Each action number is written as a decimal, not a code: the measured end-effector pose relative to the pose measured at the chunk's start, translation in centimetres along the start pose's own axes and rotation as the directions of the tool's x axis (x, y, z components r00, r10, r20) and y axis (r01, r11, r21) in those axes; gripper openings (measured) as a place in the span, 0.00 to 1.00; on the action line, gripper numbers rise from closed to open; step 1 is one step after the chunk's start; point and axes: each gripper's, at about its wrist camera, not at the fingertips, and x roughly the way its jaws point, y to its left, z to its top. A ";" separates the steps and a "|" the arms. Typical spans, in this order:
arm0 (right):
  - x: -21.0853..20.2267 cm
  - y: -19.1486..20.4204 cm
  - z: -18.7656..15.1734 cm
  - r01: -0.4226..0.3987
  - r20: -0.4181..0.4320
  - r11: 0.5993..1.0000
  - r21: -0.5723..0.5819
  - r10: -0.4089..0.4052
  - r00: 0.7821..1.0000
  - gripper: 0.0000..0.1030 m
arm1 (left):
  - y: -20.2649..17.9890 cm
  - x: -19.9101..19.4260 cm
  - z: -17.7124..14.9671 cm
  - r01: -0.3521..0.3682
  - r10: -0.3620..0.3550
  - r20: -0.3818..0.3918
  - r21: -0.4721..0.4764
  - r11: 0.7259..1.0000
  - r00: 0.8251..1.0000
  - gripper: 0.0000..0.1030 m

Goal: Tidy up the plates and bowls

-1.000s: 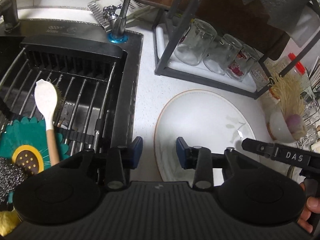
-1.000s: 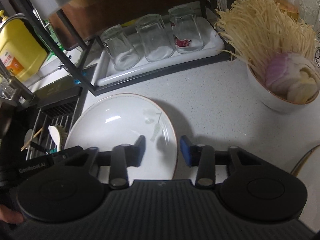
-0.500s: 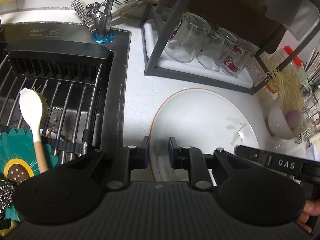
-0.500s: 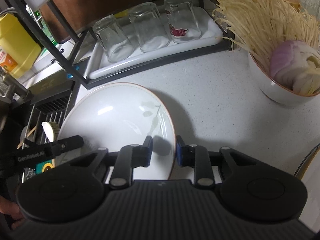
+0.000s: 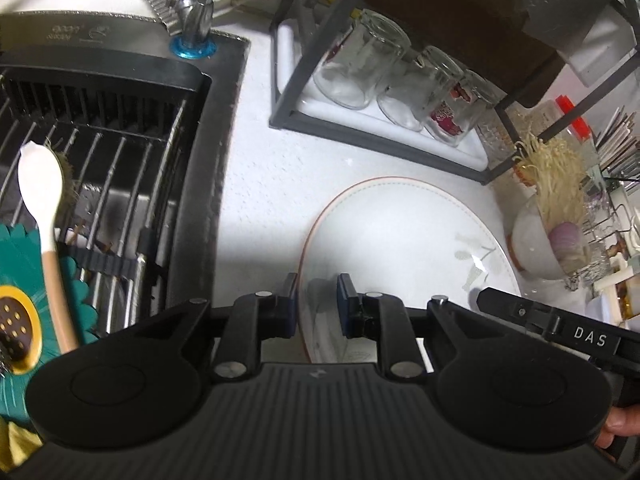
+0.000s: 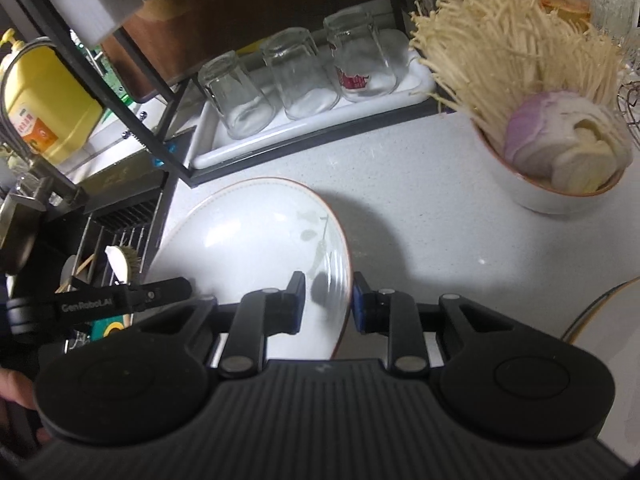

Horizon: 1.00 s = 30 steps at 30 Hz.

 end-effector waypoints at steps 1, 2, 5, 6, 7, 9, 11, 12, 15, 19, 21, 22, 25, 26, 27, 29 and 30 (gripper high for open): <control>-0.2 -0.1 0.0 -0.004 0.002 1.000 -0.001 0.004 1.000 0.26 | -0.2 -0.1 -0.2 0.002 -0.002 -0.002 0.008 1.000 1.000 0.22; -0.3 -0.4 -0.1 -0.006 0.002 1.000 0.001 0.006 1.000 0.26 | -0.5 -0.1 -0.3 0.002 -0.002 -0.004 0.015 1.000 1.000 0.22; -0.3 -0.8 -0.4 0.015 -0.026 1.000 -0.002 -0.015 1.000 0.21 | -1.1 0.0 -0.7 -0.009 0.010 -0.019 0.038 0.999 1.000 0.22; -0.2 -0.9 -0.5 0.020 -0.035 1.000 -0.003 -0.020 0.999 0.20 | -1.4 0.1 -0.8 -0.018 0.019 -0.023 0.050 0.999 1.000 0.22; -0.2 -1.0 -0.7 0.026 -0.040 1.000 -0.005 -0.026 0.999 0.19 | -1.6 0.2 -0.9 -0.021 0.023 -0.027 0.059 0.998 0.999 0.22; -0.1 -1.2 -1.1 0.036 -0.042 0.999 -0.005 -0.036 0.998 0.18 | -1.8 0.2 -1.1 -0.026 0.028 -0.028 0.075 0.997 0.999 0.22; -0.1 -1.4 -1.4 0.032 -0.042 0.999 0.010 -0.032 0.999 0.18 | -2.0 0.3 -1.2 -0.031 0.034 -0.029 0.093 0.995 0.999 0.21; -0.1 -1.5 -1.6 0.031 -0.043 0.999 0.012 -0.031 0.999 0.18 | -2.1 0.3 -1.3 -0.033 0.036 -0.027 0.102 0.994 0.999 0.21; 0.0 -1.7 -1.8 0.022 -0.033 1.000 0.012 -0.021 0.999 0.18 | -2.2 0.4 -1.3 -0.034 0.037 -0.020 0.122 0.992 0.999 0.21; 0.0 -1.5 -1.8 0.016 -0.026 1.000 0.008 -0.016 1.000 0.18 | -2.1 0.7 -1.1 -0.033 0.035 -0.012 0.110 0.993 0.999 0.21; -0.1 -1.6 -1.7 0.013 -0.023 1.000 0.019 -0.013 1.000 0.18 | -2.0 0.7 -1.0 -0.032 0.033 -0.001 0.105 0.994 0.999 0.21; 0.0 -1.5 -1.7 0.015 -0.022 1.000 0.020 -0.014 1.000 0.18 | -2.2 0.8 -0.9 -0.035 0.035 0.001 0.118 0.992 0.999 0.21; -0.1 -1.5 -1.8 0.020 -0.025 0.999 0.027 -0.019 0.999 0.18 | -2.1 1.0 -0.6 -0.024 0.025 -0.012 0.108 0.994 1.000 0.20; -0.2 -1.6 -1.8 0.020 -0.026 0.999 0.030 -0.019 0.999 0.18 | -2.1 1.0 -0.5 -0.018 0.020 -0.019 0.104 0.994 1.000 0.20; -0.4 -1.6 -1.8 0.020 -0.027 0.999 0.033 -0.019 0.999 0.18 | -2.1 0.9 -0.5 -0.012 0.014 -0.023 0.104 0.994 1.000 0.19; -0.9 -1.7 -1.9 0.018 -0.021 0.999 0.035 -0.017 1.000 0.18 | -2.3 0.6 -0.5 -0.005 0.007 -0.024 0.107 0.994 1.000 0.19; -1.3 -1.7 -1.9 0.016 -0.012 0.999 0.035 -0.015 1.000 0.18 | -2.4 0.4 -0.5 0.003 0.000 -0.026 0.101 0.995 1.000 0.19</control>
